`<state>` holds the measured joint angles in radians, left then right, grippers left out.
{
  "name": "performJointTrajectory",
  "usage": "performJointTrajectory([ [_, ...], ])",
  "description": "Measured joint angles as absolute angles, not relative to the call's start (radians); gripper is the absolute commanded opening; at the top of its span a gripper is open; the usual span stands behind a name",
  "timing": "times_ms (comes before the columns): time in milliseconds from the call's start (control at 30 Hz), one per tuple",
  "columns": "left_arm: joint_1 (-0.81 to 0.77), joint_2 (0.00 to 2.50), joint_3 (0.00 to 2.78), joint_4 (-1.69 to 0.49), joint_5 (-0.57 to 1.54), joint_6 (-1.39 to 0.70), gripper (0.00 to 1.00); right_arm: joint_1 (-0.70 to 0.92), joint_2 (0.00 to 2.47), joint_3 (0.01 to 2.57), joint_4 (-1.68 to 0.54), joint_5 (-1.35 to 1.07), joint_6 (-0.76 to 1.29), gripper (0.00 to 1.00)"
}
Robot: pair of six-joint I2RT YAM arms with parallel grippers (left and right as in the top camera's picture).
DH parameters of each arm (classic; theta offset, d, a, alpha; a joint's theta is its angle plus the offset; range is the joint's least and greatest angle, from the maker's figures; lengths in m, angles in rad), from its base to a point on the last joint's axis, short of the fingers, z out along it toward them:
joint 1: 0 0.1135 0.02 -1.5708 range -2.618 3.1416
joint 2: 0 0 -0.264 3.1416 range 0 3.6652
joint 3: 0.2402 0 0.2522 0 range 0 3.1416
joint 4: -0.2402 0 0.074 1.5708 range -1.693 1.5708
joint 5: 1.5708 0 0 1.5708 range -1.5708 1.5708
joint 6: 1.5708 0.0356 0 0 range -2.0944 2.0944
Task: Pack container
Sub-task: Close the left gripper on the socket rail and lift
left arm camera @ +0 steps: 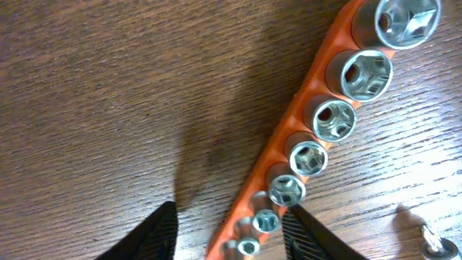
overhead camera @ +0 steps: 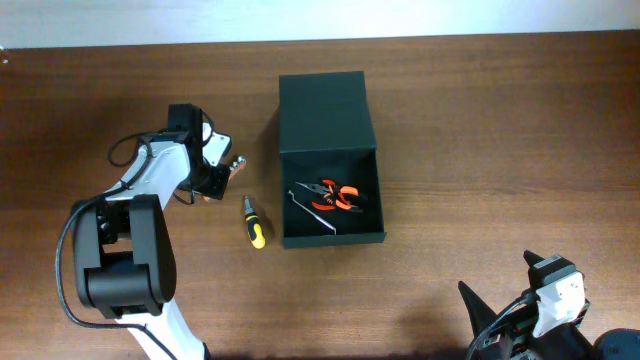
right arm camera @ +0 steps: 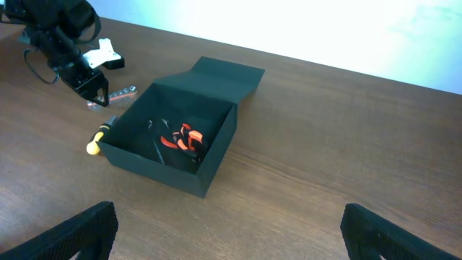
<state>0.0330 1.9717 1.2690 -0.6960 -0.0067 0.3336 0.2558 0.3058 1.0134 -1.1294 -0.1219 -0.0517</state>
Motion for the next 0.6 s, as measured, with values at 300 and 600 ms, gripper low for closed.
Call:
performJointTrajectory([
  [300, 0.033, 1.972, 1.269, -0.696, 0.004, 0.333, 0.35, 0.256, 0.306, 1.013, -1.129, -0.122, -0.051, 0.99],
  [600, 0.031, 1.972, 1.270, -0.696, 0.020, 0.330, 0.18, 0.256, 0.306, 1.013, -1.129, -0.122, -0.052, 0.99],
])
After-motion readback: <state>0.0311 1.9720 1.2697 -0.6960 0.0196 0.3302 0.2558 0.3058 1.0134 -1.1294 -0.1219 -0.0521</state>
